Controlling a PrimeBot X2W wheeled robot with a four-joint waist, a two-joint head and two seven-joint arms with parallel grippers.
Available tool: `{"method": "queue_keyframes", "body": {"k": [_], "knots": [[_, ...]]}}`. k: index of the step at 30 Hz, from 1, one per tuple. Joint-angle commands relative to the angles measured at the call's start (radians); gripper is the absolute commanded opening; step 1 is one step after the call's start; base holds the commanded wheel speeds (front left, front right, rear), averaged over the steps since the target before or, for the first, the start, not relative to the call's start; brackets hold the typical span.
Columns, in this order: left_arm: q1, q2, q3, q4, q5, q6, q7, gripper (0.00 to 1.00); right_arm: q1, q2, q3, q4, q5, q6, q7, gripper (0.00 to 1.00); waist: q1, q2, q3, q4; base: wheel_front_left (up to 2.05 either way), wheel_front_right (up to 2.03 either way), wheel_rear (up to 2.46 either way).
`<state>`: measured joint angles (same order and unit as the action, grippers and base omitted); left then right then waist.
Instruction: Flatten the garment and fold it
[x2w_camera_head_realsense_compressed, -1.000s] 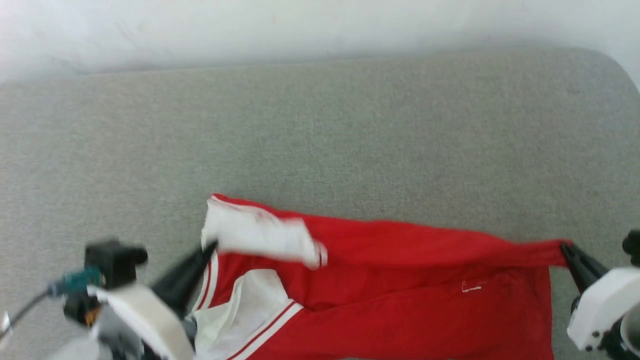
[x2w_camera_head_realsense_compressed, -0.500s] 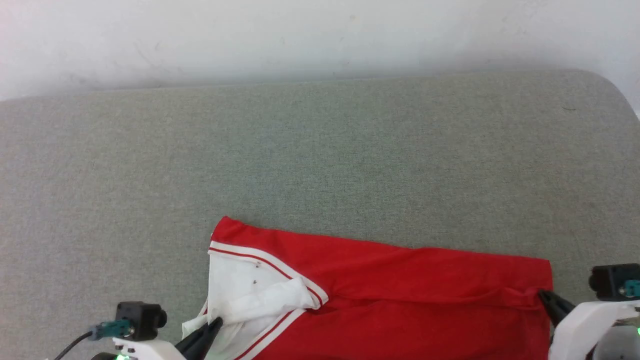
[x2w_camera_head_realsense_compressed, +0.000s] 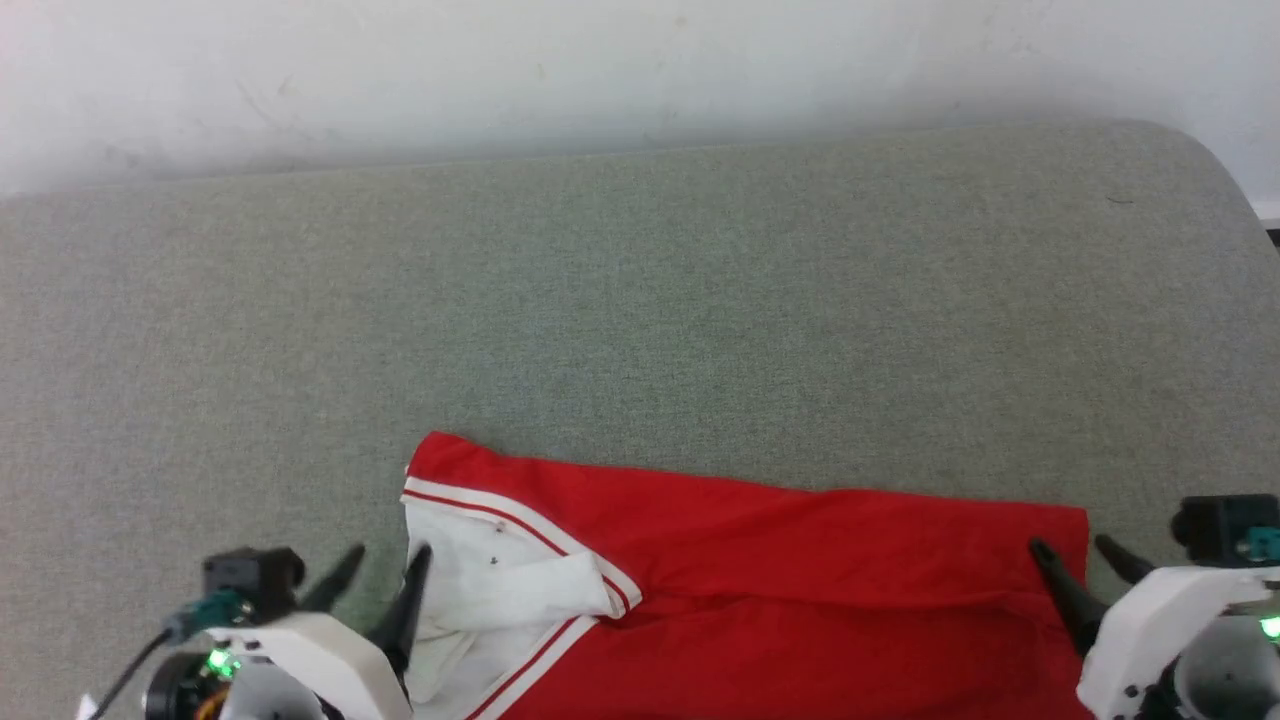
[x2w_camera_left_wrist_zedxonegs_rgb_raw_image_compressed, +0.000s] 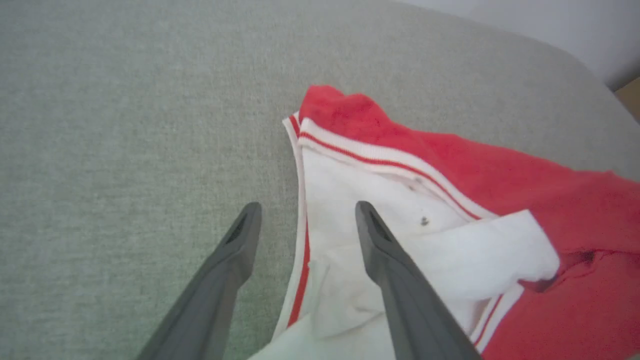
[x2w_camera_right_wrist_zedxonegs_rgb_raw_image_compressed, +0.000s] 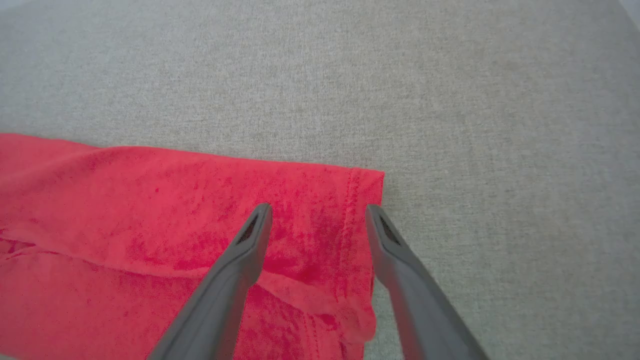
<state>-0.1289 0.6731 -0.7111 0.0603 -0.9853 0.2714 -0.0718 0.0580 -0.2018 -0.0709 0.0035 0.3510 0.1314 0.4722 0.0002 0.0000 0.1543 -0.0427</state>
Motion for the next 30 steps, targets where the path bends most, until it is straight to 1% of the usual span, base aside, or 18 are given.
{"method": "queue_keyframes", "body": {"k": [1, 3, 5, 7, 8, 10, 12, 15, 18, 21, 26, 27, 28, 29, 30], "knots": [[0.009, 0.003, 0.026, -0.025, 0.001, 0.022, -0.034, 1.00, 0.007, 0.011, -0.020, -0.023, 0.013, -0.001, -0.001, 1.00, -0.0002, 0.0000, 0.000, 0.001, 0.00, 0.00, 0.00], [0.033, 0.008, 0.069, -0.080, 0.006, 0.064, -0.099, 1.00, 0.032, 0.030, -0.061, -0.068, 0.026, -0.001, 0.002, 1.00, -0.0002, 0.0000, -0.002, 0.003, 0.00, 0.00, 0.00], [0.060, 0.006, 0.126, -0.133, 0.028, 0.119, -0.158, 1.00, 0.062, 0.050, -0.102, -0.113, 0.024, -0.001, 0.004, 1.00, -0.0002, 0.0000, -0.003, 0.005, 0.00, 0.00, 0.00], [0.083, -0.003, 0.191, -0.187, 0.082, 0.168, -0.183, 1.00, 0.090, 0.074, -0.146, -0.146, 0.013, -0.001, 0.004, 1.00, -0.0002, 0.0000, -0.005, 0.008, 0.00, 0.00, 0.00], [0.095, -0.016, 0.232, -0.213, 0.117, 0.195, -0.188, 1.00, 0.103, 0.084, -0.161, -0.156, 0.006, -0.001, 0.006, 1.00, -0.0002, 0.0000, -0.006, 0.010, 0.00, 0.00, 0.00], [0.116, -0.060, 0.334, -0.283, 0.228, 0.235, -0.189, 1.00, 0.123, 0.100, -0.179, -0.163, -0.009, -0.001, 0.014, 1.00, -0.0002, 0.0000, -0.005, 0.012, 0.00, 0.00, 0.00], [0.154, -0.111, 0.416, -0.336, 0.345, 0.253, -0.189, 1.00, 0.133, 0.112, -0.182, -0.155, -0.024, -0.001, 0.021, 1.00, -0.0002, 0.0000, -0.003, 0.015, 0.00, 0.00, 0.00], [0.208, -0.159, 0.471, -0.376, 0.509, 0.249, -0.190, 1.00, 0.131, 0.126, -0.182, -0.128, -0.035, -0.001, 0.028, 1.00, -0.0002, 0.0000, 0.000, 0.021, 0.00, 0.00, 0.00], [0.246, -0.195, 0.489, -0.380, 0.608, 0.222, -0.190, 1.00, 0.123, 0.134, -0.187, -0.087, -0.049, -0.001, 0.029, 1.00, -0.0002, 0.0000, 0.002, 0.033, 0.00, 0.00, 0.00], [0.267, -0.226, 0.500, -0.364, 0.652, 0.189, -0.190, 1.00, 0.113, 0.140, -0.194, -0.047, -0.058, -0.001, 0.030, 1.00, -0.0002, 0.0000, 0.004, 0.046, 0.00, 0.00, 0.00], [0.275, -0.269, 0.526, -0.343, 0.678, 0.133, -0.190, 1.00, 0.094, 0.146, -0.203, 0.023, -0.061, -0.001, 0.039, 1.00, -0.0002, 0.0000, 0.005, 0.065, 0.00, 0.00, 0.00], [0.276, -0.275, 0.530, -0.338, 0.683, 0.122, -0.190, 1.00, 0.090, 0.147, -0.204, 0.039, -0.059, -0.001, 0.045, 0.76, -0.0002, 0.0000, 0.005, 0.068, 0.00, 0.00, 0.00], [0.276, -0.280, 0.534, -0.333, 0.687, 0.111, -0.190, 1.00, 0.087, 0.148, -0.203, 0.054, -0.055, -0.001, 0.051, 0.32, -0.0002, 0.0000, 0.006, 0.070, 0.00, 0.00, 0.00], [0.276, -0.285, 0.538, -0.331, 0.691, 0.102, -0.190, 1.00, 0.083, 0.149, -0.203, 0.068, -0.050, -0.001, 0.057, 0.00, -0.0002, 0.0000, 0.006, 0.072, 0.00, 0.00, 0.00], [0.275, -0.288, 0.541, -0.327, 0.695, 0.092, -0.190, 1.00, 0.081, 0.149, -0.199, 0.080, -0.047, -0.001, 0.066, 0.00, -0.0002, 0.0000, 0.006, 0.074, 0.00, 0.00, 0.00]]}}
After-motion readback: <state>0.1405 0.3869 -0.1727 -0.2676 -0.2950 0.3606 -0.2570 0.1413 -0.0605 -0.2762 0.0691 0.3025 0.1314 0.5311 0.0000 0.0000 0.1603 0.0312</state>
